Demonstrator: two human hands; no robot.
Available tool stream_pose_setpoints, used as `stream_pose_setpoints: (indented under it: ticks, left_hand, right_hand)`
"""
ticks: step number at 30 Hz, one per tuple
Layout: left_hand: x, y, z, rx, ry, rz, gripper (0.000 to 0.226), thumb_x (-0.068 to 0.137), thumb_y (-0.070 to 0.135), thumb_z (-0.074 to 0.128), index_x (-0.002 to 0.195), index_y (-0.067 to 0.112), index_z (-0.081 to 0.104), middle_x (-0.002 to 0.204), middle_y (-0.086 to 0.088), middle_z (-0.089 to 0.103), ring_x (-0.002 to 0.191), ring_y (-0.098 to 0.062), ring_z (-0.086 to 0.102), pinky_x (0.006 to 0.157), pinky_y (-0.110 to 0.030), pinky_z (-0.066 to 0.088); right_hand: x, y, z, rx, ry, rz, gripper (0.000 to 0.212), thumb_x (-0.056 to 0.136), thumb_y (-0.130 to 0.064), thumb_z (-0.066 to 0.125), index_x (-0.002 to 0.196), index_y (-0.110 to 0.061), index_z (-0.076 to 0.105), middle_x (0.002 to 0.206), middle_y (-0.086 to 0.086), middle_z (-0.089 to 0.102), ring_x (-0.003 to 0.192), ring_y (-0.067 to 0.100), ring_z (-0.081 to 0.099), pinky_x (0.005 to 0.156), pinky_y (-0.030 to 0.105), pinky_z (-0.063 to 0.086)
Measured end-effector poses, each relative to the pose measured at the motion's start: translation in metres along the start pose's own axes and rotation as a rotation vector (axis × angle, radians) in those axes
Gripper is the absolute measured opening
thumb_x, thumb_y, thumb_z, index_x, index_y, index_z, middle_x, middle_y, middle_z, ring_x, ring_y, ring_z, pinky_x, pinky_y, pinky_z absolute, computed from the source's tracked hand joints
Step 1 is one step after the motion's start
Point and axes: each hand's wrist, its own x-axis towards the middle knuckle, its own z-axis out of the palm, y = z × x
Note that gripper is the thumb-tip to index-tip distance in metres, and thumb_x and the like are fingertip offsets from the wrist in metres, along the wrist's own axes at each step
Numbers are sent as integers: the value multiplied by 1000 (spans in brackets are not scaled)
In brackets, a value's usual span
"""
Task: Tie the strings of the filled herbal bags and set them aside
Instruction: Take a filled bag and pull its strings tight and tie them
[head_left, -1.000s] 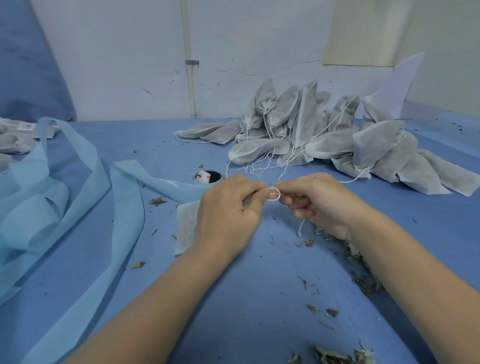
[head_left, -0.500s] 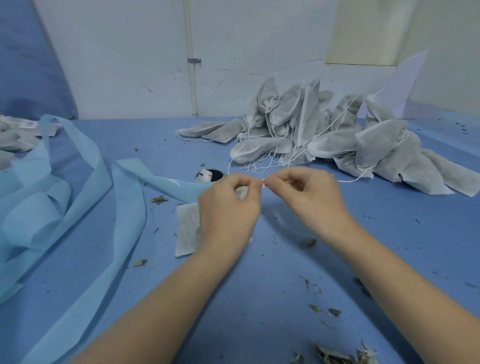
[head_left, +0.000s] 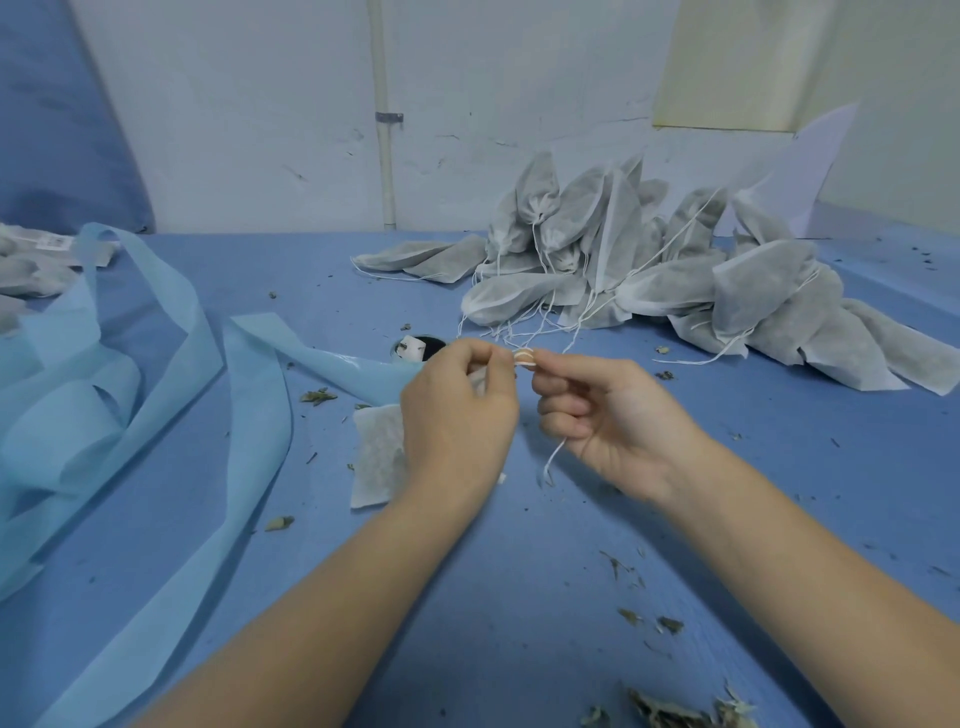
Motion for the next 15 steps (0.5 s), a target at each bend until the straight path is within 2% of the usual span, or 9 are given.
stream_pose_setpoints:
  ticks: [2, 4, 7, 9, 11, 15]
  left_hand:
    - [-2, 0, -1, 6, 11, 95, 4, 87, 17, 62, 90, 20, 61, 82, 12, 62, 80, -4, 55, 72, -11, 38]
    - [-4, -1, -2, 88, 36, 261, 13, 85, 11, 65, 95, 20, 63, 85, 11, 63, 81, -5, 53, 75, -12, 36]
    - [-6, -2, -4, 248, 119, 424, 15, 80, 6, 65, 91, 15, 71, 88, 5, 69, 87, -17, 56, 79, -5, 29]
    - [-9, 0, -4, 257, 135, 442, 17, 79, 12, 60, 89, 14, 73, 87, 4, 71, 88, -20, 59, 79, -3, 28]
    - [-11, 3, -4, 227, 125, 440, 24, 80, 25, 54, 88, 15, 75, 87, 4, 72, 87, -18, 59, 78, -7, 30]
    - [-7, 3, -5, 178, 145, 413, 9, 79, 21, 72, 84, 16, 75, 85, 5, 72, 88, -19, 62, 78, -11, 34]
  right_hand:
    - [0, 0, 0, 12, 11, 5, 9, 83, -8, 57, 76, -5, 63, 52, -5, 40, 40, 3, 22, 36, 12, 16]
    - [1, 0, -1, 6, 37, 2, 14, 89, -7, 54, 77, -4, 61, 52, -5, 41, 40, 3, 23, 36, 12, 16]
    - [1, -1, -1, -2, 58, -13, 15, 89, -7, 55, 77, -3, 63, 51, -5, 42, 40, 3, 23, 36, 13, 17]
    - [1, -2, -1, -15, 75, -29, 19, 88, -6, 57, 71, -4, 67, 52, -4, 42, 42, 3, 23, 37, 13, 16]
    - [1, -2, -2, -37, 98, -57, 22, 87, -6, 60, 67, -4, 68, 53, -3, 43, 45, 4, 23, 39, 14, 17]
    - [0, -3, -3, -104, 133, -136, 20, 86, -4, 62, 67, -4, 66, 54, -1, 43, 43, 5, 26, 38, 15, 19]
